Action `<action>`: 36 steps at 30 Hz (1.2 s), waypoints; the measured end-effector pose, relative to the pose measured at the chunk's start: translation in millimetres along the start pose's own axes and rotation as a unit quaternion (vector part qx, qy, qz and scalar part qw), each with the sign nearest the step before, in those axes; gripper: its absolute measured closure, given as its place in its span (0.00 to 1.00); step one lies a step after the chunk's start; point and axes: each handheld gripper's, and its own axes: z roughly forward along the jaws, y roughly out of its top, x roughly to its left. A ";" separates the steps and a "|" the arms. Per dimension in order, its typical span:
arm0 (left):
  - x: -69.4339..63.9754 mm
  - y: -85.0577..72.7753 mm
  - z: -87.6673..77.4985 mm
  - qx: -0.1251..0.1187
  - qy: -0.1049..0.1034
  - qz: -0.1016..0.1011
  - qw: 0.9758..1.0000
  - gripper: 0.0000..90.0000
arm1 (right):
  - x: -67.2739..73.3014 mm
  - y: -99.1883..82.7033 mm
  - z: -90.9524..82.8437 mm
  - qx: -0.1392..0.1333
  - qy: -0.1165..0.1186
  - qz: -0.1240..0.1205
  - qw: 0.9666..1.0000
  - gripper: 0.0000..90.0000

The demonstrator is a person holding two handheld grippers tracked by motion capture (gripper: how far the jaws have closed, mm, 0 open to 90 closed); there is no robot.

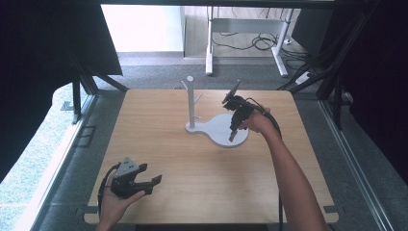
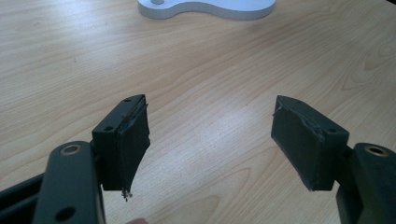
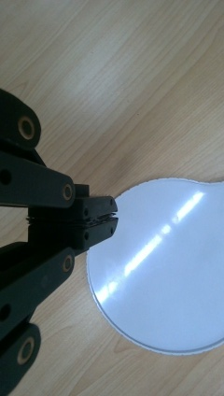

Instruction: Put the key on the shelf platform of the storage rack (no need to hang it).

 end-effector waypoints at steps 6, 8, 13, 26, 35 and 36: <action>0.8 -0.2 -0.4 0.002 0.000 -0.001 1.000 0.31 | -7.9 5.5 4.8 0.001 0.000 0.013 1.000 0.99; 0.9 0.0 -0.7 0.001 0.000 -0.001 1.000 0.31 | -11.1 6.4 5.6 0.001 0.001 0.017 1.000 0.99; 1.8 -0.5 -0.1 0.004 0.000 -0.002 1.000 0.31 | -20.9 8.8 10.5 -0.003 0.000 0.024 1.000 0.99; 2.3 -1.0 1.1 0.008 -0.002 -0.003 1.000 0.31 | -38.6 14.6 26.4 -0.006 -0.004 0.048 0.999 0.99; 3.6 -1.0 -0.3 0.007 0.000 -0.004 1.000 0.31 | -40.3 19.4 43.7 -0.007 -0.009 0.063 0.998 0.99; 3.7 -1.0 -0.4 0.007 0.000 -0.004 1.000 0.31 | -40.1 19.4 46.3 -0.006 -0.009 0.067 0.998 0.99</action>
